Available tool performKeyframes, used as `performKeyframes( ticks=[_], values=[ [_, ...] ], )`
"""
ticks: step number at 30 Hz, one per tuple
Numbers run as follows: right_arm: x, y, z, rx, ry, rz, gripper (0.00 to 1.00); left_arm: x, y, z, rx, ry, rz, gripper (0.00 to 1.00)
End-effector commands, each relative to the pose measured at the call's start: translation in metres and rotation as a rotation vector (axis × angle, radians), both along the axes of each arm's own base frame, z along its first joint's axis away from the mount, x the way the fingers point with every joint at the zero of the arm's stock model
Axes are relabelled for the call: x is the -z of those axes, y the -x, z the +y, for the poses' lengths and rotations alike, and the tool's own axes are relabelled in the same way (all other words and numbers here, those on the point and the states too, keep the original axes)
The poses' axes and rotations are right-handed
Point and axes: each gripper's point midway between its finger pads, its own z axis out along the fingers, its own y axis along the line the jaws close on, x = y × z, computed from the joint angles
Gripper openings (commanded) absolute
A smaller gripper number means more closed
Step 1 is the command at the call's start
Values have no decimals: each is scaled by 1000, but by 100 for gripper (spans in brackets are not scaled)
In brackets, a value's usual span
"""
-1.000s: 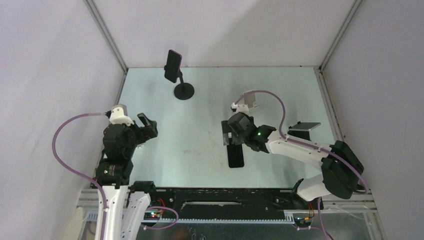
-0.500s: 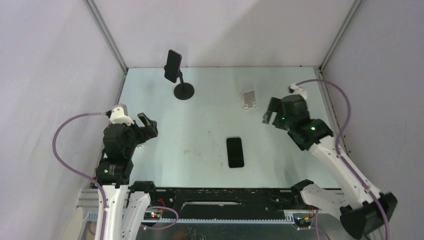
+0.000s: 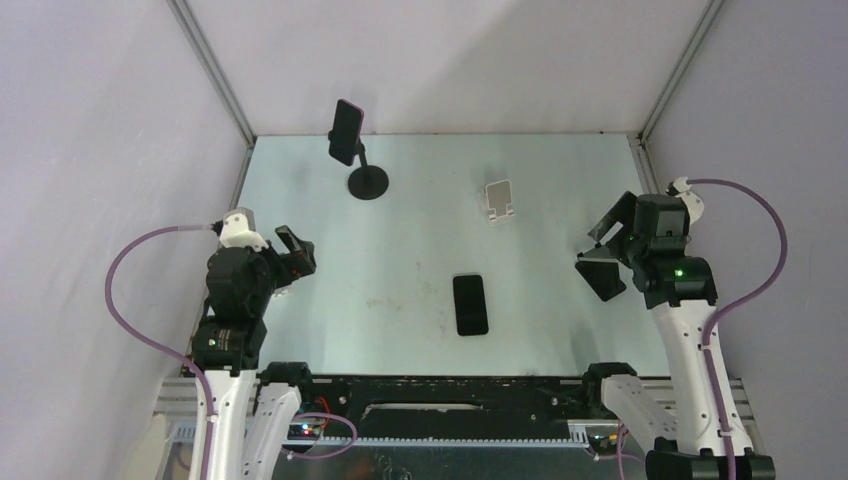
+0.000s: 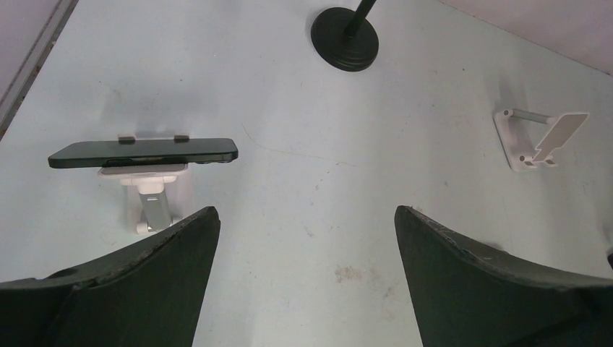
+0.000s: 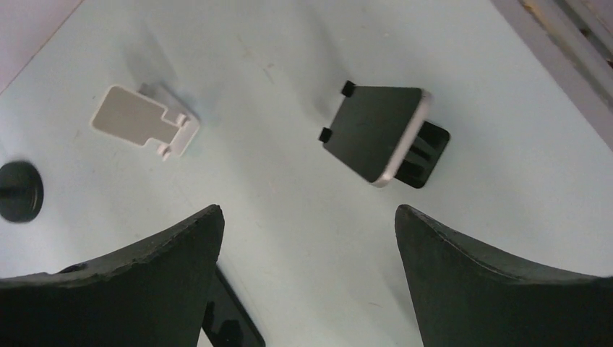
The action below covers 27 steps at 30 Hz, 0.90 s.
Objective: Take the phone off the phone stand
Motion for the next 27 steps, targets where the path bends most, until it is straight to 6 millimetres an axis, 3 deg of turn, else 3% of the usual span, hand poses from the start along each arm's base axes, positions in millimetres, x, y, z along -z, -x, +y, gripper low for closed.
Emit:
performKeyframes(
  ticks=[1,7,15,19,22,27],
  values=[
    [-19,9,-23,137,-10,-47,92,-7,-5,-7,40,1,-31,98],
    [-24,12,-40,210,-38,-74,92,-7,-5,-8,46,3,-31,98],
    [-23,9,-44,224,-84,-74,92,-7,-5,-8,50,4,-30,98],
    [-15,9,-49,244,-69,-38,89,-7,-5,-9,52,5,-30,98],
    [-8,6,-50,226,-78,-17,80,-7,-5,-9,51,5,-30,98],
    [6,1,-54,231,-102,9,77,-8,-4,-6,37,1,-35,98]
  ],
)
